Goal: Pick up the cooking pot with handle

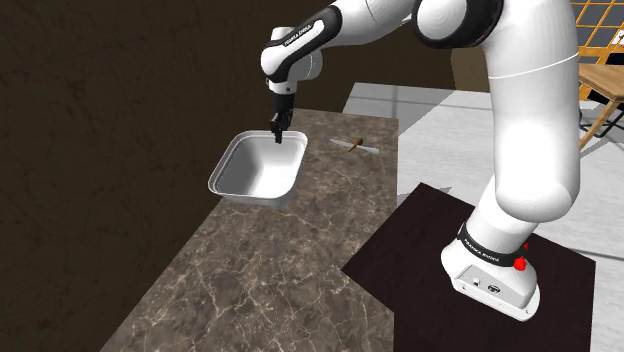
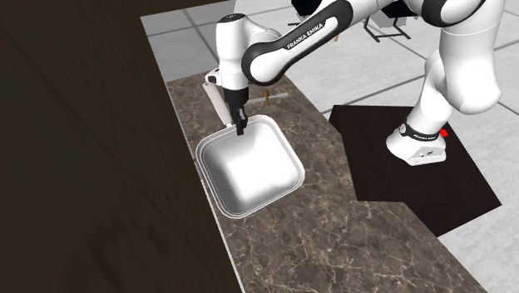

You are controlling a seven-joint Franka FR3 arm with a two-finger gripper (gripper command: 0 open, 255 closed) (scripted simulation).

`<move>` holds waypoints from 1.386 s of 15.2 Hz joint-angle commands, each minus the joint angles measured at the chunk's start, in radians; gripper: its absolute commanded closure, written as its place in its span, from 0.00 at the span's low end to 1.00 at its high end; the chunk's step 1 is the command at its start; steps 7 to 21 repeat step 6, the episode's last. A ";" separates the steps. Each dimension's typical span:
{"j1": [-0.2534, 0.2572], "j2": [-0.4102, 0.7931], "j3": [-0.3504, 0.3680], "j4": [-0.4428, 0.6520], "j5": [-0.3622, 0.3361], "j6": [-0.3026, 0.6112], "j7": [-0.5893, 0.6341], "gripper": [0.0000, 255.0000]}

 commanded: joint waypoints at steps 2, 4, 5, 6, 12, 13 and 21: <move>-0.001 -0.022 -0.002 0.014 -0.003 -0.030 0.006 1.00; -0.001 -0.033 -0.003 0.025 -0.006 -0.051 0.010 1.00; -0.001 -0.034 -0.003 0.026 -0.006 -0.053 0.011 1.00; -0.001 -0.034 -0.003 0.026 -0.006 -0.053 0.011 1.00; -0.001 -0.034 -0.003 0.026 -0.006 -0.053 0.011 1.00; -0.001 -0.034 -0.003 0.026 -0.006 -0.053 0.011 1.00; -0.001 -0.034 -0.003 0.026 -0.006 -0.053 0.011 1.00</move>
